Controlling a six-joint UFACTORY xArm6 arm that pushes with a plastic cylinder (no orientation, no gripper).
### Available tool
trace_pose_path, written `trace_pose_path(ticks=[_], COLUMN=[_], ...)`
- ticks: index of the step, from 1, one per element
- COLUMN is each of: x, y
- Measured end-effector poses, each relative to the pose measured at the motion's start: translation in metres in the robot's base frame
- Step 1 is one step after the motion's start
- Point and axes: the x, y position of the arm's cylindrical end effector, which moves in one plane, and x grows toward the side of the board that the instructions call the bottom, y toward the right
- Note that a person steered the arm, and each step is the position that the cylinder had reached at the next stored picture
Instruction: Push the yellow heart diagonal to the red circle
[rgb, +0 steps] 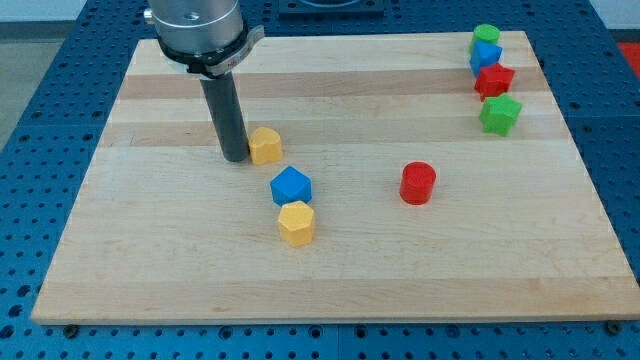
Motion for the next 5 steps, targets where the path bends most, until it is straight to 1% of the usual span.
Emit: trace_pose_path(ticks=[1,3,4,5], x=[-0.003,-0.009,-0.019,-0.022], y=[0.011,0.056,0.061,0.081])
